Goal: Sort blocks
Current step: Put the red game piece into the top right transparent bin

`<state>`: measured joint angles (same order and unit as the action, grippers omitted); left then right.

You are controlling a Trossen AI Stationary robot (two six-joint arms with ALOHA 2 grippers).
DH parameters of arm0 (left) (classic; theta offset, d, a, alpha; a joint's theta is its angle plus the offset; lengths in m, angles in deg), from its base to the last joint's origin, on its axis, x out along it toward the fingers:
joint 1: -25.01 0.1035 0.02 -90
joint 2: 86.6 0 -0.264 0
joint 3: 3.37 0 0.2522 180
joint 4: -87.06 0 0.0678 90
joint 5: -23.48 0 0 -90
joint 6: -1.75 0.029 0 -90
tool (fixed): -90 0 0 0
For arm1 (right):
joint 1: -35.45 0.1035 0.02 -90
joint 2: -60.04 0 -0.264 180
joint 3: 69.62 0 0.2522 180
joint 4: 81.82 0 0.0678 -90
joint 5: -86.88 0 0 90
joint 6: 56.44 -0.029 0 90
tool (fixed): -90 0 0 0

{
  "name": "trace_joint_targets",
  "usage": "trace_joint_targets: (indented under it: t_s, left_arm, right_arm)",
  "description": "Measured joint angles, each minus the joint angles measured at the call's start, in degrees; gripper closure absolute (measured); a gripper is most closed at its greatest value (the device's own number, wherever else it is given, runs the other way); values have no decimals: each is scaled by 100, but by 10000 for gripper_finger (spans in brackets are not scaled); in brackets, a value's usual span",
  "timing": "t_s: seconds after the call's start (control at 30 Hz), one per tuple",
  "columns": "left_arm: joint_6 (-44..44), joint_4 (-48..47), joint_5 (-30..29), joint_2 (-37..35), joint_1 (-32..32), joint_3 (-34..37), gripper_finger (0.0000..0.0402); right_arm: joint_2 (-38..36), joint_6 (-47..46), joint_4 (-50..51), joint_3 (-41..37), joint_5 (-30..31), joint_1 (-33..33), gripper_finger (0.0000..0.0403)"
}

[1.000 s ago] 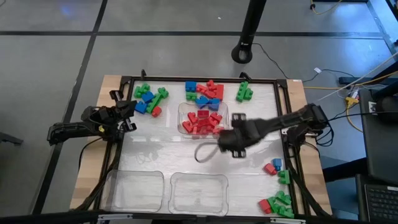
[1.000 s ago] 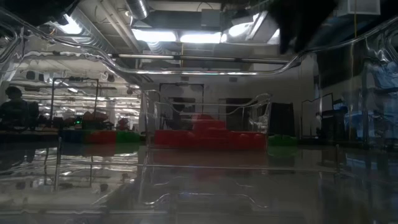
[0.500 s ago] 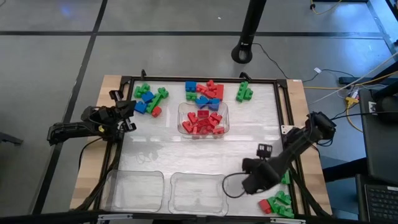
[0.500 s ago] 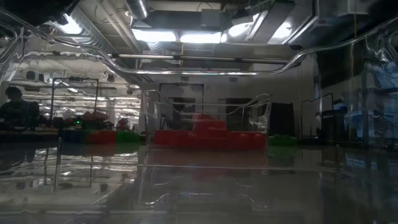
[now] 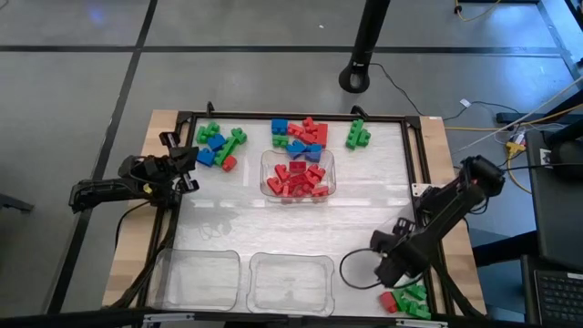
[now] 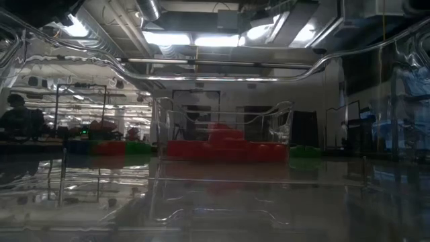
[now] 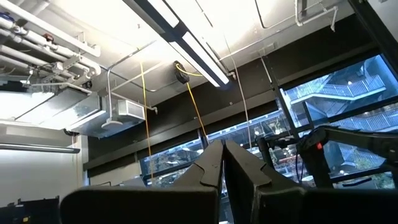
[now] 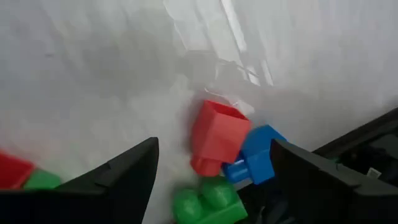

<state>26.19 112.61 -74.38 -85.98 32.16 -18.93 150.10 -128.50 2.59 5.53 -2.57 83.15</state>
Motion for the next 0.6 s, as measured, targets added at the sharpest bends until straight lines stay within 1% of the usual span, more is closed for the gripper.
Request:
trace_joint_targets:
  t_s: [0.17,0.3,0.47,0.6]
  left_arm:
    - [52,-4,0,0,2,1,396]
    - [40,-9,0,0,2,2,396]
    - [-7,-19,0,2,2,0,396]
    - [-11,-17,0,0,2,1,396]
  right_arm:
    - [-372,-238,-546,-587,28,-4,95]
    - [-439,-308,-936,-974,-67,-4,95]
    - [-441,-431,-1215,-1247,-107,-4,95]
    - [-441,-513,-1230,-1366,-169,-4,95]
